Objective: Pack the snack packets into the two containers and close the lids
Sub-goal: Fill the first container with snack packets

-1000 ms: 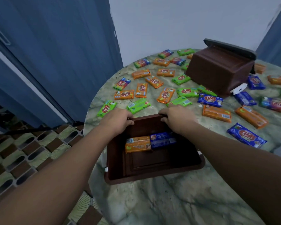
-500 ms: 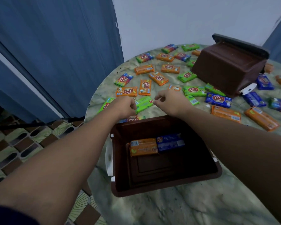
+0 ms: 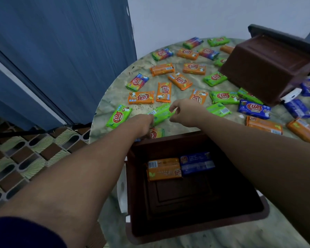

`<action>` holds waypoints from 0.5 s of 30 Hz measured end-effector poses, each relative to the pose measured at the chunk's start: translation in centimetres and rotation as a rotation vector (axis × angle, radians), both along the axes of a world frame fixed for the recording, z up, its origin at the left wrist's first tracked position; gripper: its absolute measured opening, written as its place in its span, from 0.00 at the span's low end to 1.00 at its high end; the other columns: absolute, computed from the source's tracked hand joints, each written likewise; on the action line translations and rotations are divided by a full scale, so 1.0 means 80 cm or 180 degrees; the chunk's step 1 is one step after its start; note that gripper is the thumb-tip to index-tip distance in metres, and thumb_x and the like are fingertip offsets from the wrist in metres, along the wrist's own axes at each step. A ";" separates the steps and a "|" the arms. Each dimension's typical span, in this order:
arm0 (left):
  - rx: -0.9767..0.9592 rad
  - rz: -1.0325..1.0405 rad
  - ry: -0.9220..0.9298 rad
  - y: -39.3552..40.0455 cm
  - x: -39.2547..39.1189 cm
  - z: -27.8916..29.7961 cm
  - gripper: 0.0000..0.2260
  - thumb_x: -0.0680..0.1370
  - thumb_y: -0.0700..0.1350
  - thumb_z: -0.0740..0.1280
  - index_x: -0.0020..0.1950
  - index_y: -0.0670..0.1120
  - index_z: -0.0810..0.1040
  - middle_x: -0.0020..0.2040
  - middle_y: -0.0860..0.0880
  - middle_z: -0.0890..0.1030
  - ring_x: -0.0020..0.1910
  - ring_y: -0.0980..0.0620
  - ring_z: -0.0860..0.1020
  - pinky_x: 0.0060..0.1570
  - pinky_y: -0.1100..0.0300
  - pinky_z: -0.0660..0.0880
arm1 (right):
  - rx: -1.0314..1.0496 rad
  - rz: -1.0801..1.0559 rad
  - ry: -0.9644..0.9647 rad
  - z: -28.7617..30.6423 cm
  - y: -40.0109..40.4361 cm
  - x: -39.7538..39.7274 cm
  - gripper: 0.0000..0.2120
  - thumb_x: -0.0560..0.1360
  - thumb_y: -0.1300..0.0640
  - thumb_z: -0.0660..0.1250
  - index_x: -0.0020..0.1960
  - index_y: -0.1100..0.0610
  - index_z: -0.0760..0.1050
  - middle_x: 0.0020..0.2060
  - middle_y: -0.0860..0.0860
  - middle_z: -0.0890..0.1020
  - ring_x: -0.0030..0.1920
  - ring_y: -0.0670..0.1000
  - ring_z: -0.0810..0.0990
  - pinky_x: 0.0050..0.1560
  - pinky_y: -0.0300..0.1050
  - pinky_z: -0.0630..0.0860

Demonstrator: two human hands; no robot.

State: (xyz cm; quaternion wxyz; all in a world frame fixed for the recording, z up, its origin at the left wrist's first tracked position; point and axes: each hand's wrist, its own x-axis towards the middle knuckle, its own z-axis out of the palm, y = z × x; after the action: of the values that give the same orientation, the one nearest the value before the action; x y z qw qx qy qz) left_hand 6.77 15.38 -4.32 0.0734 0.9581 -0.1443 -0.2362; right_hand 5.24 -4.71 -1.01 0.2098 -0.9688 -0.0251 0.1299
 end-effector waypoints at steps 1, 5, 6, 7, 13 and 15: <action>0.0016 -0.0025 0.0015 0.002 0.000 0.000 0.20 0.76 0.42 0.73 0.65 0.46 0.71 0.60 0.41 0.78 0.56 0.40 0.77 0.50 0.52 0.74 | -0.0075 0.0089 0.0027 0.000 0.003 0.004 0.22 0.74 0.47 0.75 0.66 0.49 0.77 0.59 0.51 0.82 0.58 0.54 0.79 0.57 0.49 0.77; 0.0133 -0.0173 0.0262 0.012 -0.001 0.000 0.10 0.74 0.48 0.76 0.50 0.48 0.78 0.50 0.46 0.81 0.48 0.45 0.78 0.46 0.58 0.73 | -0.0382 0.0555 0.0186 -0.004 0.022 0.020 0.33 0.74 0.49 0.76 0.75 0.50 0.68 0.69 0.55 0.74 0.67 0.57 0.74 0.63 0.49 0.73; 0.0069 -0.0161 0.0301 0.016 -0.002 0.001 0.10 0.74 0.49 0.76 0.48 0.48 0.77 0.47 0.47 0.80 0.46 0.46 0.77 0.43 0.59 0.71 | -0.0469 0.0664 0.0187 -0.006 0.028 0.024 0.34 0.74 0.50 0.76 0.77 0.50 0.66 0.71 0.56 0.72 0.68 0.58 0.73 0.64 0.50 0.72; -0.0046 -0.0108 0.0288 0.020 -0.003 0.003 0.10 0.74 0.49 0.75 0.47 0.48 0.76 0.44 0.48 0.79 0.45 0.47 0.76 0.40 0.59 0.69 | -0.0579 0.0770 0.0158 -0.008 0.034 0.029 0.35 0.75 0.51 0.75 0.78 0.49 0.65 0.72 0.56 0.69 0.69 0.59 0.72 0.64 0.51 0.72; -0.0575 0.0293 -0.0015 0.030 -0.009 0.012 0.14 0.76 0.44 0.71 0.46 0.47 0.64 0.42 0.48 0.72 0.43 0.46 0.71 0.34 0.54 0.62 | -0.1200 0.1292 0.0422 -0.026 0.057 0.047 0.47 0.74 0.69 0.66 0.83 0.48 0.46 0.82 0.54 0.48 0.80 0.62 0.53 0.73 0.60 0.66; -0.0689 0.0464 0.0037 0.029 -0.013 0.015 0.16 0.77 0.44 0.70 0.52 0.45 0.61 0.41 0.48 0.71 0.43 0.47 0.72 0.34 0.54 0.63 | -0.1399 0.1381 0.0633 -0.036 0.057 0.048 0.51 0.73 0.70 0.66 0.83 0.47 0.38 0.83 0.51 0.43 0.81 0.61 0.50 0.75 0.63 0.63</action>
State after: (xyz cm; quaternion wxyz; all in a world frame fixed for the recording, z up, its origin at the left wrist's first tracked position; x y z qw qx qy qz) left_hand 5.73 17.69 -3.10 0.1942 0.9512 -0.0986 -0.2188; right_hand 9.08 -0.13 -3.93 -0.0356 -0.9455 -0.1818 0.2680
